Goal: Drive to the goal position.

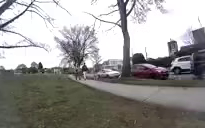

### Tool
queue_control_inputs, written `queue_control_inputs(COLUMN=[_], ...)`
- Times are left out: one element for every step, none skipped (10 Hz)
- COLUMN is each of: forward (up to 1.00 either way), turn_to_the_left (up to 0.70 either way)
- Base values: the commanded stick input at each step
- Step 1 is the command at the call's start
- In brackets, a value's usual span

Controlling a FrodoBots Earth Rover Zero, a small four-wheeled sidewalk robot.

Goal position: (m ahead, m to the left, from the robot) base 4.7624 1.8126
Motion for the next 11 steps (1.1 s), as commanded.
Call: queue_control_inputs(forward=[0.0,0.0,0.0,0.0,0.2,0.42,0.64,0.7,0.7,0.7,0.7], turn_to_the_left=[0.0,0.0,0.0,0.0,0.0,0.0,0.0,0.0,0.0,0.0,0.0])
